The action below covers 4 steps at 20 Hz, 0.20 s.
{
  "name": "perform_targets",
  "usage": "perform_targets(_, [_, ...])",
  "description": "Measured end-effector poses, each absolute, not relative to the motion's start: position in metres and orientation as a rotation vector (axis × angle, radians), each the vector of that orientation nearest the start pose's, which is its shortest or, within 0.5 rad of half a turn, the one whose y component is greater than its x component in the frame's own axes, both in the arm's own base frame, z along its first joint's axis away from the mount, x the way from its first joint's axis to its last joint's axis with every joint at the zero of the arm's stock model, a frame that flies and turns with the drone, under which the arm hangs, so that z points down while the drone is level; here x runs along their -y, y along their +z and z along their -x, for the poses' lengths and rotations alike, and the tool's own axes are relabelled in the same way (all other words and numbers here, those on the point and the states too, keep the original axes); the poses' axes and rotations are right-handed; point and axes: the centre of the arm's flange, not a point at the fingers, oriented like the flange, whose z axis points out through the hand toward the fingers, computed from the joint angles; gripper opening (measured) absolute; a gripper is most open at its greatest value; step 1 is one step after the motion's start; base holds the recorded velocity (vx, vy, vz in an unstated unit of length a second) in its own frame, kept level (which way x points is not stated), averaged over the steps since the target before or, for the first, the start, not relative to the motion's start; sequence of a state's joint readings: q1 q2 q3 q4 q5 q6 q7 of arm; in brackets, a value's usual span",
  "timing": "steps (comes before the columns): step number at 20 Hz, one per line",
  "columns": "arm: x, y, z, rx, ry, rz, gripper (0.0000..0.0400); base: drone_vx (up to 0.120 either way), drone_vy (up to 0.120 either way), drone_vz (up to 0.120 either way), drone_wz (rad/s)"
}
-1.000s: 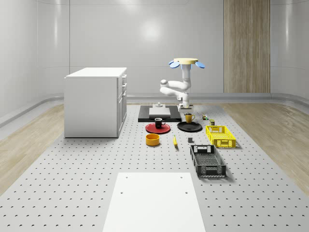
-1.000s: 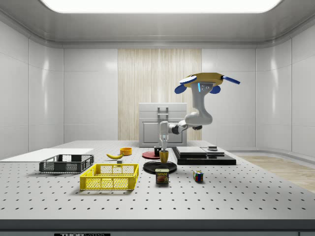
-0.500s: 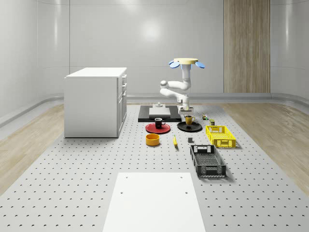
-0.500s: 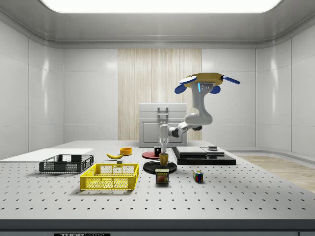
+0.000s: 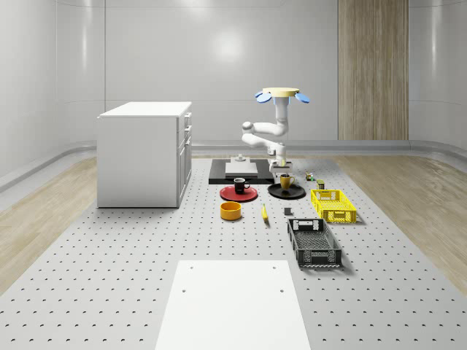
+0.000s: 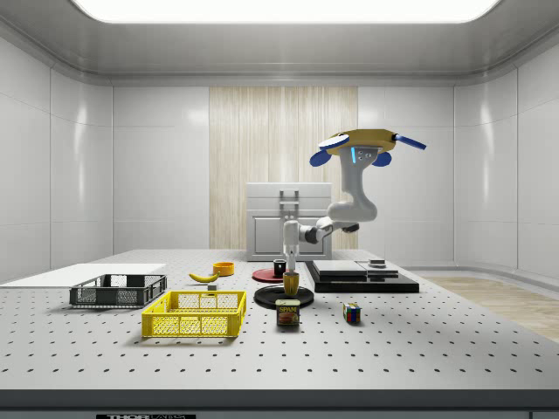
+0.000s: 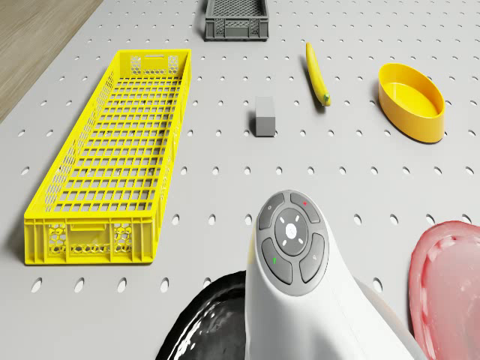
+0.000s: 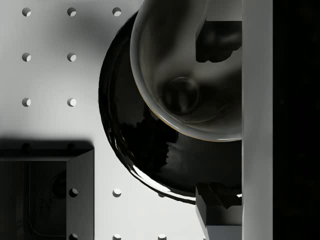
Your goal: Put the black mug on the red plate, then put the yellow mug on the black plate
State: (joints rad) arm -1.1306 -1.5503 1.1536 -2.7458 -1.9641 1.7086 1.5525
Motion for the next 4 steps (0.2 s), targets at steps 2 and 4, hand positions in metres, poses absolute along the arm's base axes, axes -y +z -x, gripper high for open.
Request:
perform_targets(2, [-0.0501,0.5559,-0.3207,0.002,0.786,-0.001,0.038,0.0,0.0,0.0,0.0])
perform_targets(4, [-0.05,0.5501,-0.3207,0.002,0.786,-0.001,0.0387,0.0,0.0,0.0,0.0])
